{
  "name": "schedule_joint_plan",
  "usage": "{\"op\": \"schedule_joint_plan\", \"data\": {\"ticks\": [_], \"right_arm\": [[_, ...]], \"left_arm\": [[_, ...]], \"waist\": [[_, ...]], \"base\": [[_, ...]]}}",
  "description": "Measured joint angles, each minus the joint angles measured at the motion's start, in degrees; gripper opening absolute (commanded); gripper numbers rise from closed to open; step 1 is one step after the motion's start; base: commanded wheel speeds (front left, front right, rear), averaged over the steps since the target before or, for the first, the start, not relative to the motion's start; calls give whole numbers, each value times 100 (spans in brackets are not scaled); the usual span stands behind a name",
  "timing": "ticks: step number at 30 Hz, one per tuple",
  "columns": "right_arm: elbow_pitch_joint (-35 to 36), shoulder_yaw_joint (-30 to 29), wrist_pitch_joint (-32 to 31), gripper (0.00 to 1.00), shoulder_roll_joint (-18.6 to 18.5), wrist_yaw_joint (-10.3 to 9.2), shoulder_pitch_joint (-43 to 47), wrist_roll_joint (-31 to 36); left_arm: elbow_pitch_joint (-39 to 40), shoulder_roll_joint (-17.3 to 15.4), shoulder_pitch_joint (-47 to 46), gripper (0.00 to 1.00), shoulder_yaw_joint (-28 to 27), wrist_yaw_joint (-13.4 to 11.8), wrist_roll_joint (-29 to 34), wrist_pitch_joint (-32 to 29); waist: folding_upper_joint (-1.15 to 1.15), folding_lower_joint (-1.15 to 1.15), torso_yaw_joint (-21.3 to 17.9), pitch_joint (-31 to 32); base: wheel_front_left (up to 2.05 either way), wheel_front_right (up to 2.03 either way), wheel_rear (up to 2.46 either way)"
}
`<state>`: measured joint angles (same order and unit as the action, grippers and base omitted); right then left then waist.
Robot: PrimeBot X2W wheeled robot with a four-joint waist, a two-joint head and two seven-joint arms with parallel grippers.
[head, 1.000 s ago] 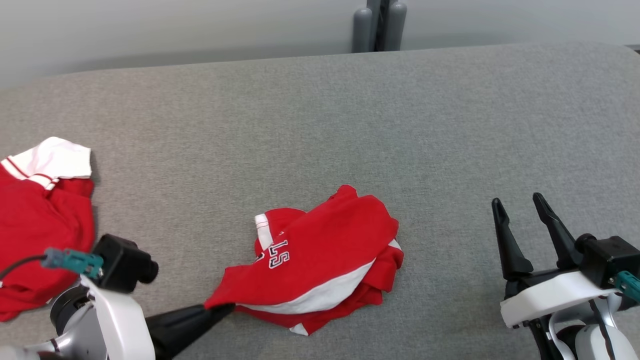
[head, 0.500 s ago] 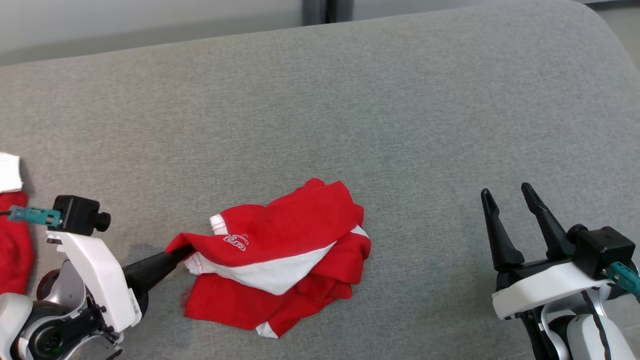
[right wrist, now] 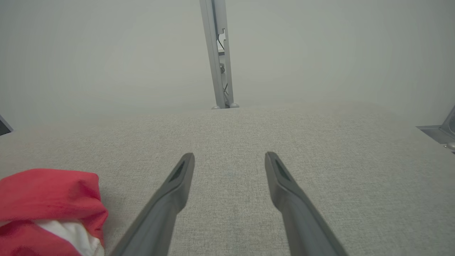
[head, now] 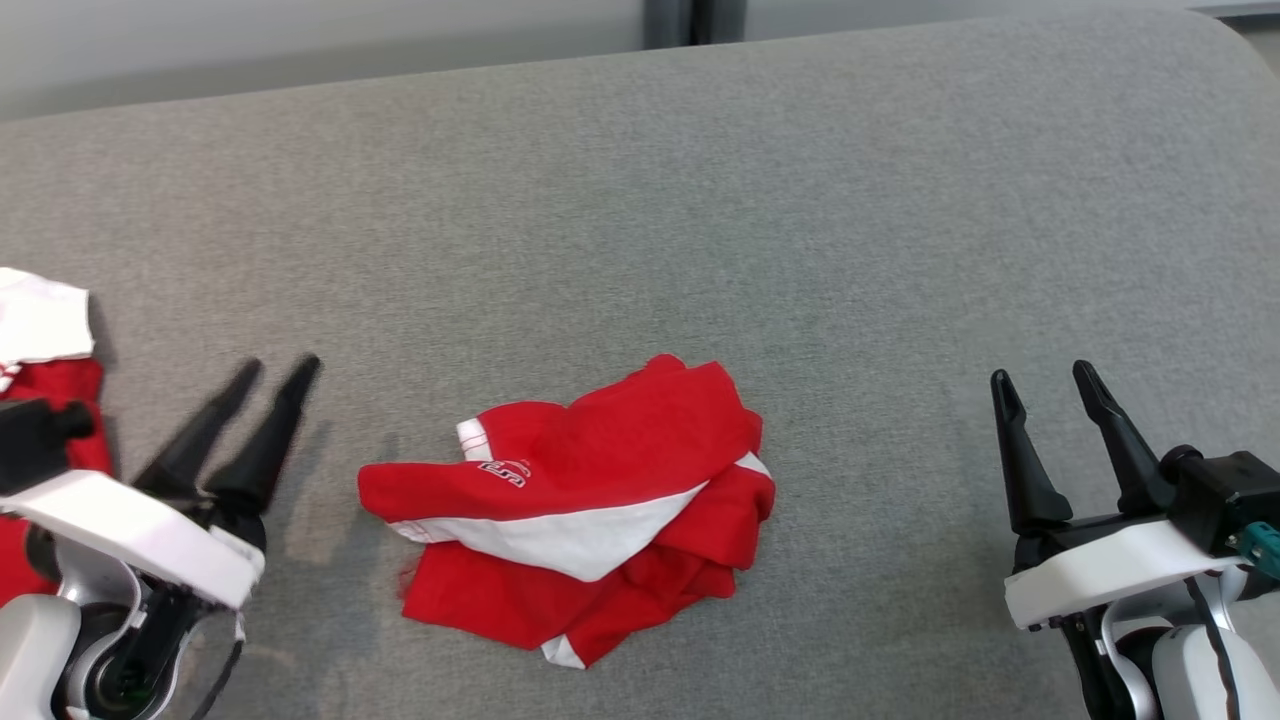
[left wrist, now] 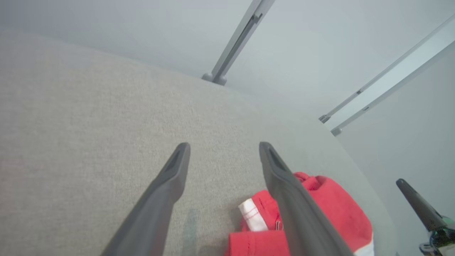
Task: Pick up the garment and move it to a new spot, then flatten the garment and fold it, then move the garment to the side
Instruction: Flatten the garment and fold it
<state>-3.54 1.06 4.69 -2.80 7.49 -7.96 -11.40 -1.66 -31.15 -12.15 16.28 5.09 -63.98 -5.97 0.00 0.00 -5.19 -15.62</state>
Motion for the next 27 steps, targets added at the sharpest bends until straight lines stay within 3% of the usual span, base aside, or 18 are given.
{"op": "schedule_joint_plan", "data": {"ticks": [2, 7, 13, 20, 27], "right_arm": [[35, -35, -13, 100, -1, 0, -1, 52], [87, -81, -63, 100, 2, 0, -2, 127], [145, -140, -125, 100, 0, 0, 11, 190], [153, -159, -222, 100, 0, 0, 155, 238], [157, -124, -301, 100, 1, 0, 376, 238]], "left_arm": [[66, 236, 25, 100, -247, -233, 238, 705], [244, 488, 190, 100, -346, -882, 1174, 1741], [647, 680, 353, 100, -454, -1642, 2364, 2061], [833, 792, 788, 100, -325, -1855, 3317, 2087], [613, 814, 1053, 100, -162, -1876, 3549, 2089]], "waist": [[0, 0, 95, 47], [0, 0, 304, 205], [0, 0, 499, 416], [0, 0, 620, 689], [0, 0, 626, 967]], "base": [[0, 0, 0], [0, 0, 0], [0, 0, 0], [0, 0, 0], [0, 0, 0]]}}
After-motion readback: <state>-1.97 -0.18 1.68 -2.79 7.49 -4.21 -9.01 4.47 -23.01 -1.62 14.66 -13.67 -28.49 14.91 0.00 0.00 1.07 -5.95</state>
